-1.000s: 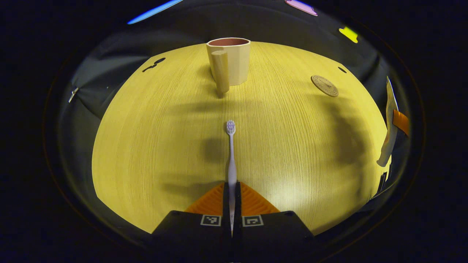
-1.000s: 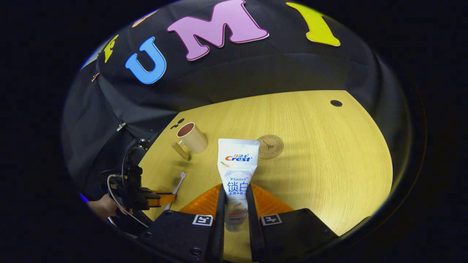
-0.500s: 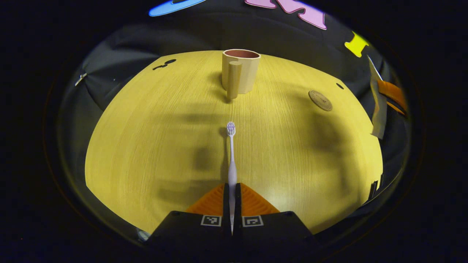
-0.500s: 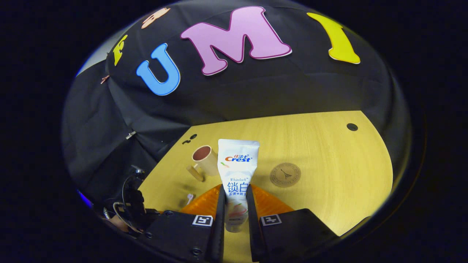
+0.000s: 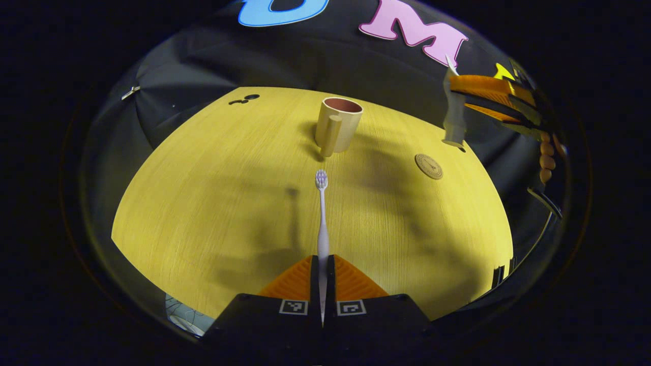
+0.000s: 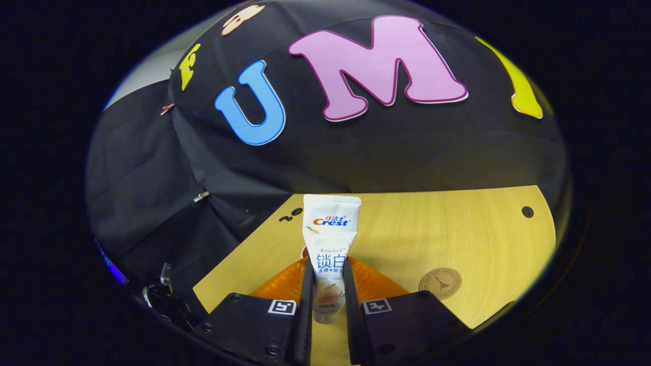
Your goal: Put the toothbrush and toothpaste on the desktop into the cup, then pick up the cup and place it on the coaster on the desktop.
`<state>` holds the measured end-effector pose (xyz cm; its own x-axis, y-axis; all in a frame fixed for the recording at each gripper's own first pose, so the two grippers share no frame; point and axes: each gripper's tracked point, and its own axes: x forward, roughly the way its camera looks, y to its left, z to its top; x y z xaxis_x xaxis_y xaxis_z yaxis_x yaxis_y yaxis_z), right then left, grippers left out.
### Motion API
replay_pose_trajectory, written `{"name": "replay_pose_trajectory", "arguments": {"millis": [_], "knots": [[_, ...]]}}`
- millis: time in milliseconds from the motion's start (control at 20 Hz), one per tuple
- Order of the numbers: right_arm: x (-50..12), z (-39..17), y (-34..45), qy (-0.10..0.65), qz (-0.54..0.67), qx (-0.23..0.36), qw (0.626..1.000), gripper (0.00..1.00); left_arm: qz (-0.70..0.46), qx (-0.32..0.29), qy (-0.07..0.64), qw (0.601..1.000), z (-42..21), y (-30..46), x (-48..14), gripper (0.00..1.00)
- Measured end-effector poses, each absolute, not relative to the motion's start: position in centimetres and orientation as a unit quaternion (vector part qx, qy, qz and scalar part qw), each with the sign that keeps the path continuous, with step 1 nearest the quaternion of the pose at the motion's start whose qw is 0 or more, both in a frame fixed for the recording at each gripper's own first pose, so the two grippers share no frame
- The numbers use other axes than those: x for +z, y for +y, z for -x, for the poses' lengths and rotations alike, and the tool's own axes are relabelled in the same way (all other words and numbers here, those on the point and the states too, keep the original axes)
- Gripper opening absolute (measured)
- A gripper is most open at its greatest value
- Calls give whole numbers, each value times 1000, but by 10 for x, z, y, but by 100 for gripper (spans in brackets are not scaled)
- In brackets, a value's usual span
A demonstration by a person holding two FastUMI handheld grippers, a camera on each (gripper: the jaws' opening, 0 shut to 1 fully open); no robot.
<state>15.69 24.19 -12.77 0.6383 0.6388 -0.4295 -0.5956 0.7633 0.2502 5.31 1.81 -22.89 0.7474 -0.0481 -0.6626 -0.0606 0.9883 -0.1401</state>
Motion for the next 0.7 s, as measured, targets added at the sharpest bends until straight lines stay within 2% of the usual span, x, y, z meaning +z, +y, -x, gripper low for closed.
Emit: {"name": "replay_pose_trajectory", "arguments": {"millis": [300,700], "knots": [[-125,-188,296,239,-60,361,899,32,171,8,317,933,-45,21,-194,6],[-152,-220,365,213,-47,385,897,32,154,25,266,951,-49,41,-143,6]]}}
